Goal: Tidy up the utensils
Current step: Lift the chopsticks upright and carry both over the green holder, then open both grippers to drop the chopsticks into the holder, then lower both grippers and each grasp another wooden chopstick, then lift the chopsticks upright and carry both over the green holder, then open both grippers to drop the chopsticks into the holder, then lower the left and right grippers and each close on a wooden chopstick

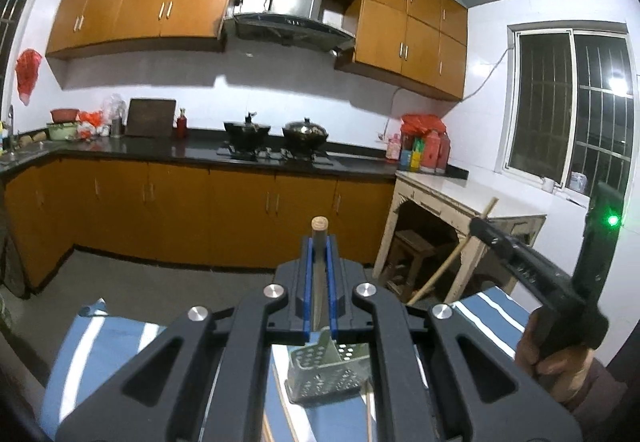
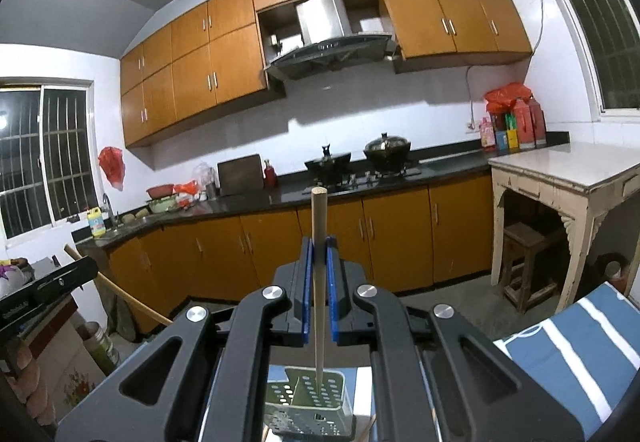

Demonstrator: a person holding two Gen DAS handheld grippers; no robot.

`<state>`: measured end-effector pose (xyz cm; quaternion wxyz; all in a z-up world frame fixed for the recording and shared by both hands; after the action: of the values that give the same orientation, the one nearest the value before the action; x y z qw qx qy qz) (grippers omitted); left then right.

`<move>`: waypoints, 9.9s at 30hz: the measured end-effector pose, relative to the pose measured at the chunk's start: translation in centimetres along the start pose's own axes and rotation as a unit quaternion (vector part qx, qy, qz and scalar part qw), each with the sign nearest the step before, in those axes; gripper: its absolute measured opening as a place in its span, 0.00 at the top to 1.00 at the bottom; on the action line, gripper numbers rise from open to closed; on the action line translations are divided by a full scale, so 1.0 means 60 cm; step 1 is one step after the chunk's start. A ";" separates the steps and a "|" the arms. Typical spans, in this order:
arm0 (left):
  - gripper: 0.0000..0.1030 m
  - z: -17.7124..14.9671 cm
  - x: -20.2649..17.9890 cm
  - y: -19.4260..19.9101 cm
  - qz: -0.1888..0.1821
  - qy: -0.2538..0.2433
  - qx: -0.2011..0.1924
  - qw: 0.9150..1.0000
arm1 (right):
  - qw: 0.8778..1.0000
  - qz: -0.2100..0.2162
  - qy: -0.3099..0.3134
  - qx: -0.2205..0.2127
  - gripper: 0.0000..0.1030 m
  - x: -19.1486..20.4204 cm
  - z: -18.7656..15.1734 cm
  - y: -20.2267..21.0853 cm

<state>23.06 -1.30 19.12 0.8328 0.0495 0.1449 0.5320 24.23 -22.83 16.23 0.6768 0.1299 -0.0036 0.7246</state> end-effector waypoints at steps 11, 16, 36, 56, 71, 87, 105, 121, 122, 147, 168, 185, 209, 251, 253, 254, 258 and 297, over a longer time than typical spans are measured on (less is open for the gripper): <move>0.93 -0.033 0.002 -0.009 0.000 -0.001 0.020 1.000 | 0.999 -0.009 -0.007 0.037 0.93 -0.011 -0.048 -0.041; 0.93 -0.062 0.009 -0.047 0.003 0.008 0.048 0.999 | 0.999 -0.008 -0.013 0.052 0.93 -0.012 -0.064 -0.055; 0.76 -0.127 0.067 -0.080 0.008 0.066 0.084 0.994 | 0.998 -0.015 -0.015 0.058 0.55 -0.029 -0.075 -0.036; 0.60 -0.265 0.122 0.048 0.101 0.074 0.091 0.988 | 0.969 -0.115 -0.021 0.219 0.56 -0.172 -0.317 0.016; 0.60 -0.428 0.170 -0.001 0.118 0.109 0.182 0.970 | 0.935 -0.137 0.021 0.327 0.83 -0.171 -0.469 -0.040; 0.81 -0.514 0.140 -0.077 0.078 0.109 0.253 0.958 | 0.928 -0.196 0.000 0.316 0.92 -0.232 -0.461 -0.028; 0.92 -0.530 0.164 -0.089 0.121 0.099 0.275 0.949 | 0.929 -0.190 -0.006 0.316 0.92 -0.233 -0.460 -0.030; 0.89 -0.526 0.180 -0.079 0.125 0.113 0.271 0.948 | 0.931 -0.183 -0.004 0.317 0.92 -0.230 -0.464 -0.023; 0.89 -0.526 0.180 -0.079 0.125 0.112 0.272 0.947 | 0.930 -0.183 -0.004 0.317 0.92 -0.230 -0.464 -0.023; 0.92 -0.511 0.169 -0.046 0.120 0.079 0.276 0.950 | 0.944 -0.169 -0.005 0.285 0.92 -0.222 -0.425 0.018; 0.93 -0.321 0.141 0.024 0.099 0.047 0.140 0.984 | 0.977 -0.156 -0.002 0.144 0.92 -0.202 -0.256 0.053; 0.93 -0.238 0.144 0.059 0.106 0.042 0.085 0.990 | 0.986 -0.134 0.003 0.095 0.92 -0.176 -0.183 0.059; 0.93 -0.102 -0.016 0.080 0.014 -0.015 0.003 1.000 | 1.000 0.005 -0.015 0.016 0.92 -0.037 -0.028 0.102; 0.93 -0.102 -0.003 -0.146 0.067 0.007 -0.010 0.998 | 0.999 -0.004 -0.003 0.040 0.92 0.024 -0.110 -0.050; 0.93 -0.104 -0.001 -0.147 0.069 0.006 -0.006 0.998 | 0.999 -0.004 -0.003 0.043 0.92 0.024 -0.113 -0.052; 0.93 -0.104 -0.001 -0.148 0.069 0.006 -0.005 0.998 | 0.999 -0.004 -0.002 0.045 0.92 0.025 -0.115 -0.052; 0.93 -0.108 0.002 -0.147 0.070 0.008 0.001 0.998 | 0.999 -0.002 0.002 0.049 0.92 0.029 -0.117 -0.049; 0.53 -0.311 0.062 0.029 0.166 0.001 0.088 0.982 | 0.971 -0.116 -0.008 0.211 0.63 -0.147 -0.343 0.028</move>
<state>17.55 1.48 1.05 0.7248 0.1456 0.1818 0.6484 19.23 -27.87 -5.06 0.7137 0.2750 0.1586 0.6244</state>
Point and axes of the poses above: each gripper's, at about its wrist camera, not at the fingertips, and y roughly against the way its jaws point, x to its left, z to its top, the point moved 7 cm from there along -y, roughly the way its jaws point, and after that the axes turned 8 degrees about -z, right-handed, at the moved point
